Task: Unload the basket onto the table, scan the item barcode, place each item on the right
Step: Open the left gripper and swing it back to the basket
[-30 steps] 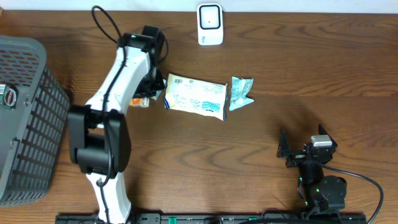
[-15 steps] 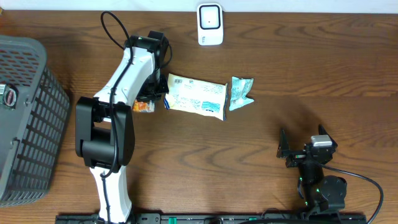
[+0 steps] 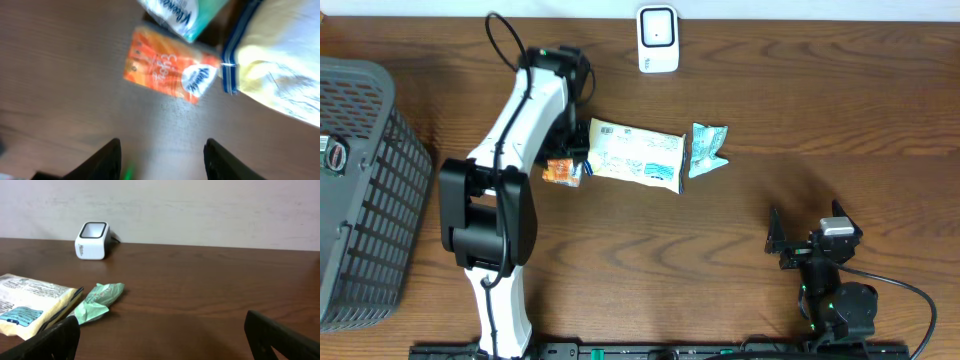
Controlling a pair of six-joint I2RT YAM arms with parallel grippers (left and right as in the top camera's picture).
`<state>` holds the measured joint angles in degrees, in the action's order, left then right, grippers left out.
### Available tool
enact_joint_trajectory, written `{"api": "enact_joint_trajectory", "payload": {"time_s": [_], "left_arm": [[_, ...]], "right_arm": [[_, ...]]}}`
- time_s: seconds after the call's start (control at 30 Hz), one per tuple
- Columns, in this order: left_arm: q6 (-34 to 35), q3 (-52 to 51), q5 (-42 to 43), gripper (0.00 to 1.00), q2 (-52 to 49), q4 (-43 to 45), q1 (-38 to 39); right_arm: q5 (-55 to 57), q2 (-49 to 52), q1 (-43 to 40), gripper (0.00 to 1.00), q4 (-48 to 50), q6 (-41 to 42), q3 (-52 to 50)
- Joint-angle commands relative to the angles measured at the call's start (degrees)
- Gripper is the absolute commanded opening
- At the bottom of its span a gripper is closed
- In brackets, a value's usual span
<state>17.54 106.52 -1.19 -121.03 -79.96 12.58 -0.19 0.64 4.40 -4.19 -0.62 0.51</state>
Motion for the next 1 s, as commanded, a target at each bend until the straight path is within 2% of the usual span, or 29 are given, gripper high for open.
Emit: {"api": "enact_joint_trajectory", "payload": {"time_s": [0.0, 0.1, 0.17, 0.23, 0.3, 0.53, 0.6, 0.83, 0.97], "left_arm": [[-2.6, 9.7, 0.1, 0.52, 0.3, -4.2, -0.6], [-2.6, 17.3, -0.1, 0.53, 0.4, -7.7, -1.2], [-2.5, 21.9, -1.6, 0.59, 0.9, -9.1, -2.0], [-2.5, 25.2, -3.2, 0.87, 1.7, -9.9, -2.8], [-2.5, 27.6, -5.3, 0.98, 3.3, -10.0, -4.1], [-2.5, 28.7, -18.3, 0.98, 10.8, -6.0, -9.9], [-2.5, 28.7, -19.8, 0.98, 12.4, -4.5, -11.9], [-10.2, 28.7, -19.6, 0.98, 16.7, 4.4, -17.8], [-9.1, 28.7, -10.3, 0.98, 17.0, 11.1, -23.9]], "right_arm": [[0.0, -0.3, 0.0, 0.99, -0.1, 0.6, -0.2], [0.0, -0.3, 0.0, 0.99, -0.1, 0.6, -0.2], [0.0, -0.3, 0.0, 0.99, -0.1, 0.6, -0.2], [0.0, -0.3, 0.0, 0.99, -0.1, 0.6, -0.2], [0.0, -0.3, 0.0, 0.99, -0.1, 0.6, -0.2], [0.0, -0.3, 0.0, 0.99, -0.1, 0.6, -0.2], [0.0, -0.3, 0.0, 0.99, -0.1, 0.6, -0.2], [0.0, -0.3, 0.0, 0.99, -0.1, 0.6, -0.2], [0.0, -0.3, 0.0, 0.99, -0.1, 0.6, -0.2]]}}
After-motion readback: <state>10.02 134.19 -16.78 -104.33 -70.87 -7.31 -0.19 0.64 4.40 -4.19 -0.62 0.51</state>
